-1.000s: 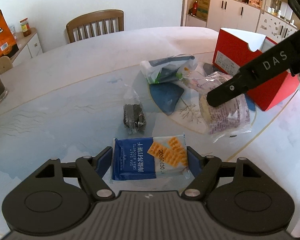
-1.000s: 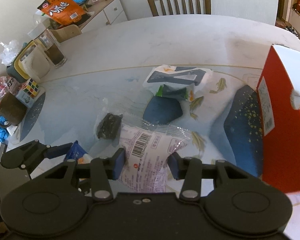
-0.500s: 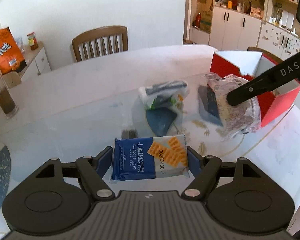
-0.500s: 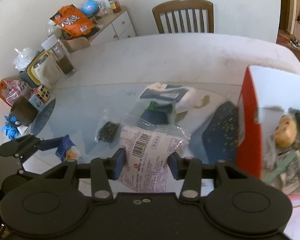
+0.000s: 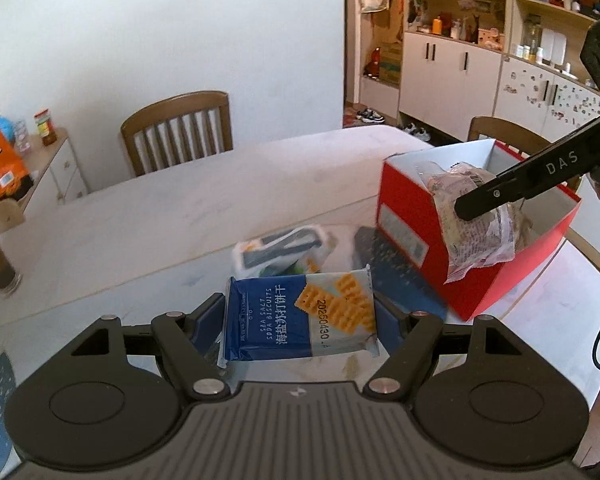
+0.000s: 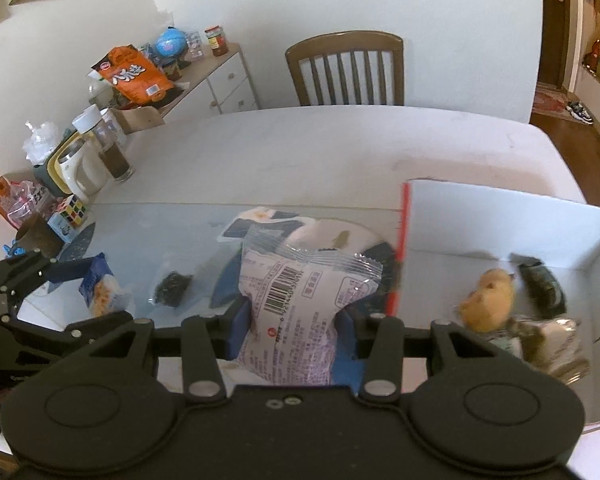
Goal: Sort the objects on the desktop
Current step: 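Carry the pink bag to the shoebox with the right gripper while the left gripper carries the cracker pack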
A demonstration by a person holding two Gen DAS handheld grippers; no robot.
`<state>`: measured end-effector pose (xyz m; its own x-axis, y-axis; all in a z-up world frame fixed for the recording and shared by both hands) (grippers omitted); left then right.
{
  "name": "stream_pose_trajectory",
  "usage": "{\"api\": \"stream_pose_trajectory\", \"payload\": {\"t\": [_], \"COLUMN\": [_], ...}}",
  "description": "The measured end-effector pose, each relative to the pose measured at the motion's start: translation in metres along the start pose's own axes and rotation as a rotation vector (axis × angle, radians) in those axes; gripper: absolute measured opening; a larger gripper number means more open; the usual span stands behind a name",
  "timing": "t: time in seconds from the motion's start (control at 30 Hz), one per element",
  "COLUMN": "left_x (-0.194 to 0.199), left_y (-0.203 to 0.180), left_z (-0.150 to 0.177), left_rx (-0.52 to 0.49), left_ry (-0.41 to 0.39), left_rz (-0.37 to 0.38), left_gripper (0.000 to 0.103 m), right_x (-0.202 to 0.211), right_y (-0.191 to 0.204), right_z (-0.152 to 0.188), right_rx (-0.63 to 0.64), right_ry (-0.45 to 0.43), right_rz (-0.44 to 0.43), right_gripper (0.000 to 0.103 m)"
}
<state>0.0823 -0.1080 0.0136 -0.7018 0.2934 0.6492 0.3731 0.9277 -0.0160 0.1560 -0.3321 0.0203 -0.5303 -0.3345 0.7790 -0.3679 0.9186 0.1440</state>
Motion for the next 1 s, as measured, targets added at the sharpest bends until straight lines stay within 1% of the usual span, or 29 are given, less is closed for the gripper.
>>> {"api": "stream_pose_trajectory", "payload": {"t": [0.3, 0.63, 0.8, 1.0], "left_x": [-0.027, -0.065, -0.089, -0.126], "left_y": [-0.047, -0.105, -0.133, -0.162], "left_z": [-0.035, -0.077, -0.089, -0.1], "left_rx": [-0.044, -0.129, -0.174, -0.228], "left_ry": [-0.016, -0.019, 0.011, 0.082], "left_rz": [0.045, 0.117, 0.156, 0.212], "left_gripper": [0.077, 0.077, 0.077, 0.077], "right_x": [0.015, 0.024, 0.021, 0.012], "right_y": [-0.056, -0.128, -0.158, -0.18], "right_z": [-0.004, -0.002, 0.002, 0.01], "right_rx": [-0.028, -0.067, -0.093, -0.096], "right_ry": [-0.028, -0.024, -0.013, 0.021], "right_rz": [0.028, 0.108, 0.142, 0.146], "right_gripper": [0.045, 0.045, 0.045, 0.045]}}
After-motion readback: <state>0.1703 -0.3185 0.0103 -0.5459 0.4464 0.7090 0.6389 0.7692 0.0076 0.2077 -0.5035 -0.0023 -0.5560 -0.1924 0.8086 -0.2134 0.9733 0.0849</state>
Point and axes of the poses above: each gripper's, at about its wrist camera, not at the fingertips, and x roughly against the way its jaws point, y to its left, z to its underside, the point moved 2 cm from there along -x, roughly the way its jaws point, and after that the axes turned 6 degrees about z, right-handed, at the moved point
